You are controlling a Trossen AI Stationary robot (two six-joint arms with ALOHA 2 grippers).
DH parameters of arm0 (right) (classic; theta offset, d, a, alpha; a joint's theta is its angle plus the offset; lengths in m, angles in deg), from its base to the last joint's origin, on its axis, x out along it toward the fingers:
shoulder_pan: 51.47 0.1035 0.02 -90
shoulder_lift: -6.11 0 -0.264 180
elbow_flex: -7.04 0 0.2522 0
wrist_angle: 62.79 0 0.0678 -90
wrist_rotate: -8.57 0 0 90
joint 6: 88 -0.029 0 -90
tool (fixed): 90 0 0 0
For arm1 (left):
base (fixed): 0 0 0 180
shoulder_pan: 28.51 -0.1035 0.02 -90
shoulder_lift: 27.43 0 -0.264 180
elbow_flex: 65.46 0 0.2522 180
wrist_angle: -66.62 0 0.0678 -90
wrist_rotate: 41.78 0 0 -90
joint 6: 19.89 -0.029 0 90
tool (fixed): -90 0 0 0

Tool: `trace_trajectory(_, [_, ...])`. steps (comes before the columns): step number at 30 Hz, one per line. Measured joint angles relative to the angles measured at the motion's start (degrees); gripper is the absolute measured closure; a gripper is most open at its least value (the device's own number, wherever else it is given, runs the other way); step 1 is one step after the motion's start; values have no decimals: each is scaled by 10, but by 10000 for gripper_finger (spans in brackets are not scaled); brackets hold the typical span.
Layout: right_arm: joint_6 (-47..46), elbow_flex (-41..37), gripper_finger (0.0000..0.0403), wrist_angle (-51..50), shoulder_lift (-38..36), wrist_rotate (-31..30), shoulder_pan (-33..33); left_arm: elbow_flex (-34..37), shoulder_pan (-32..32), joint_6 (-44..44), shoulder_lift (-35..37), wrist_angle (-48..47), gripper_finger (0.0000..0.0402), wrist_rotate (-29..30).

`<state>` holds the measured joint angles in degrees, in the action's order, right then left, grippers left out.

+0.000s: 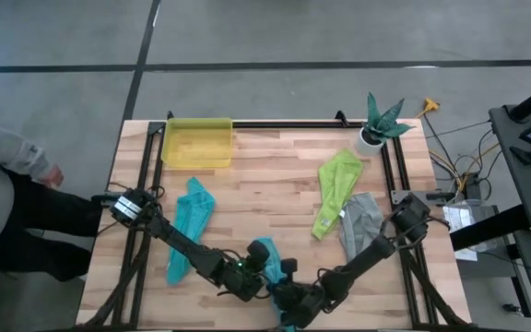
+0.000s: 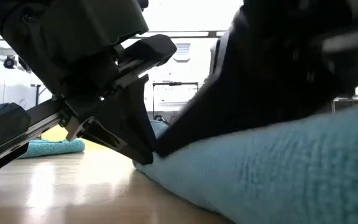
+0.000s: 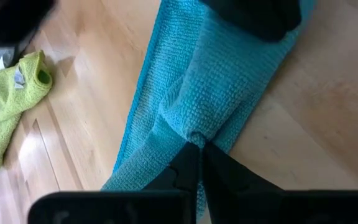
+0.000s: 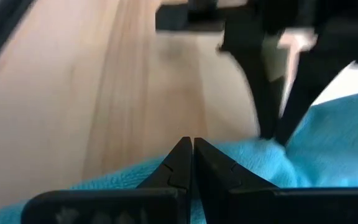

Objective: Roll microfiber towels into tight, uniform cylinder then place into a basket
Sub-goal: Roll the right light blue towel

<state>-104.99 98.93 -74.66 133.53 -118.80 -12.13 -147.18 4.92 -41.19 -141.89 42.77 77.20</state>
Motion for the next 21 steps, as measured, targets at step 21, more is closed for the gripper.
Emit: trace_trajectory(21, [-55, -19, 390, -30, 3, -26, 4, 3, 31, 0, 1, -11, 322, 52])
